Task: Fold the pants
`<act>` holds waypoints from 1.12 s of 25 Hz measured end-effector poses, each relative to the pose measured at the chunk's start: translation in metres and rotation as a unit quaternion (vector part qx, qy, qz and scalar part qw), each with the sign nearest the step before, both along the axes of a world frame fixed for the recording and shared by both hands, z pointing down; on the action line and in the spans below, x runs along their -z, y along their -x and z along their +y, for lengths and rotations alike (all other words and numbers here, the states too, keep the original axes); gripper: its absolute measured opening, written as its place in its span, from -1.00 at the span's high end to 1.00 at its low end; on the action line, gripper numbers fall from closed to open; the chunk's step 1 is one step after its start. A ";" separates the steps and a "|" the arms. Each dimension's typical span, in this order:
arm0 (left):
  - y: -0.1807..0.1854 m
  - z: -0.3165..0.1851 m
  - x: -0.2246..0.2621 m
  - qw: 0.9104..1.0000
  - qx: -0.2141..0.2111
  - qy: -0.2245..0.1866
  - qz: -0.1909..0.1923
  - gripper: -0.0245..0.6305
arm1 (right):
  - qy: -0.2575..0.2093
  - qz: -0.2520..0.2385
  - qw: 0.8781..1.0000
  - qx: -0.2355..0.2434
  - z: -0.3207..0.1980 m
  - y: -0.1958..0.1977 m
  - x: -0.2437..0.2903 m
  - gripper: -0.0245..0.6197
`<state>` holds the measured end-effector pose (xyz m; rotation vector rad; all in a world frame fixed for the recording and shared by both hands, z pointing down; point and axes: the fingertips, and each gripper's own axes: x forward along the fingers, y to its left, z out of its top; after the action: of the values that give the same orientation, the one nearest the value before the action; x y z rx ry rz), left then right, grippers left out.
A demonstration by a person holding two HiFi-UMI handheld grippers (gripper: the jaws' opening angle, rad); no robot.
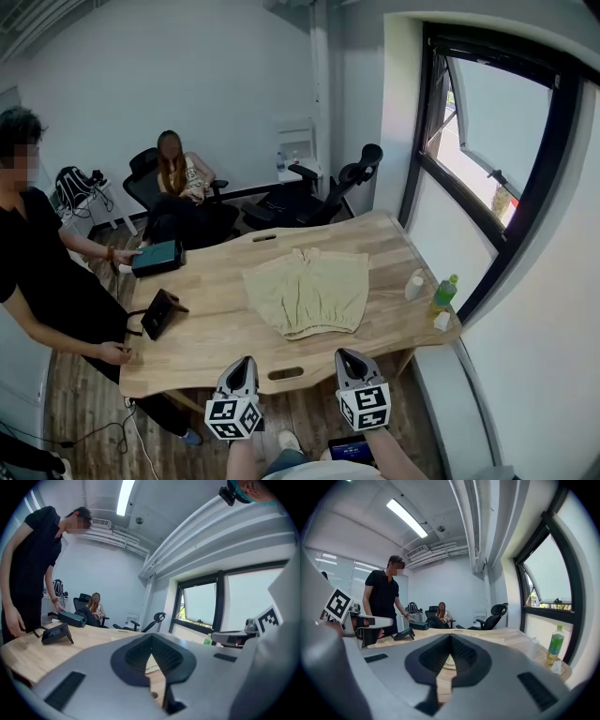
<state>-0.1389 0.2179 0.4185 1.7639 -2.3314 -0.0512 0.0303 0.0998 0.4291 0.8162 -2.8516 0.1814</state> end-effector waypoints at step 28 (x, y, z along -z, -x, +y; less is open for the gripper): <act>0.188 -0.147 -0.033 0.999 -0.020 0.011 0.036 0.90 | 0.024 0.062 0.998 -0.014 -0.125 0.169 -0.046 0.91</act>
<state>-0.3269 0.0710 0.4513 1.7670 -2.2372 -0.0803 -0.1387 -0.0248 0.4755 0.8270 -2.7110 0.1938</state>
